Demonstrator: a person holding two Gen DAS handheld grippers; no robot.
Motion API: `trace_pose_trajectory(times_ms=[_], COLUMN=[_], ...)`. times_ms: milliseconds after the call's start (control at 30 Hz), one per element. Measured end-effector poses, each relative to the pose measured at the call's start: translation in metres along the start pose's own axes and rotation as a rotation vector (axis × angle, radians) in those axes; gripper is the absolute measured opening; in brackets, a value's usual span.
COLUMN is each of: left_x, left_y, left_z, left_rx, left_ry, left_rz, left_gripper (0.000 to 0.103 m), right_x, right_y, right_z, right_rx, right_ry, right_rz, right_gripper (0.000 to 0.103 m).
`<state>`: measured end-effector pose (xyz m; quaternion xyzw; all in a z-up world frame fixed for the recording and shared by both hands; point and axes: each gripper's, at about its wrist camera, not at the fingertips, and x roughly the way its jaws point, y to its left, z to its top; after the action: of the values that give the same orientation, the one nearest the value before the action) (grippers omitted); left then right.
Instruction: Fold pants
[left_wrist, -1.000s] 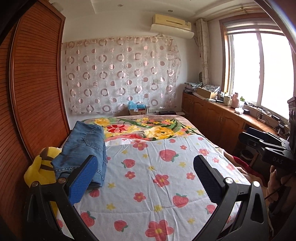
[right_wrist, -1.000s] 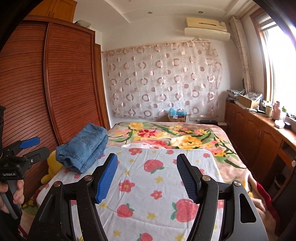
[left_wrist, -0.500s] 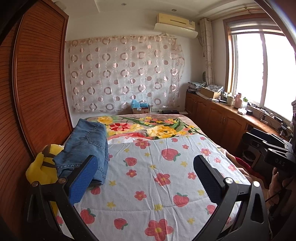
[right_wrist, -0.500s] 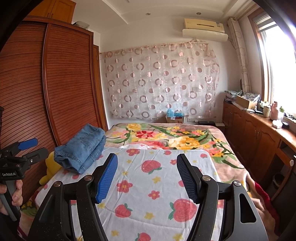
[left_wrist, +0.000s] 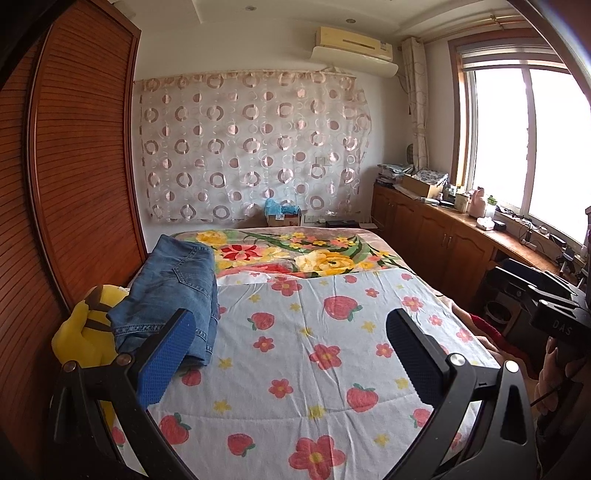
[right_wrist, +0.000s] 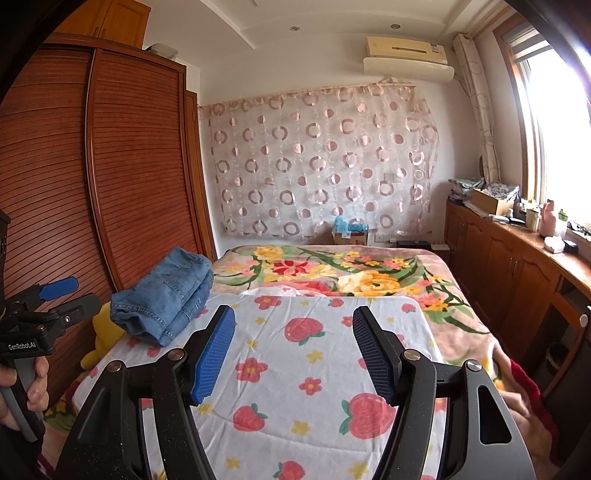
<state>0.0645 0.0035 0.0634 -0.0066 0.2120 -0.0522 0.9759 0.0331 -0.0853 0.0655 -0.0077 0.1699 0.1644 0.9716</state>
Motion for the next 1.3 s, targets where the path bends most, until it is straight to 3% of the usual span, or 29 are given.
trace_pose_trajectory(times_ms=[1300], left_x=[0.0009], left_y=[0.0016], left_z=[-0.0024], left_rx=[-0.002], left_ry=[-0.002], left_rz=[0.001], left_gripper=[0.103], right_x=[-0.0066], right_y=[0.0009], right_z=[-0.0018], right_rx=[0.004], right_ry=[-0.020], right_rz=[-0.016], right_gripper=[0.068])
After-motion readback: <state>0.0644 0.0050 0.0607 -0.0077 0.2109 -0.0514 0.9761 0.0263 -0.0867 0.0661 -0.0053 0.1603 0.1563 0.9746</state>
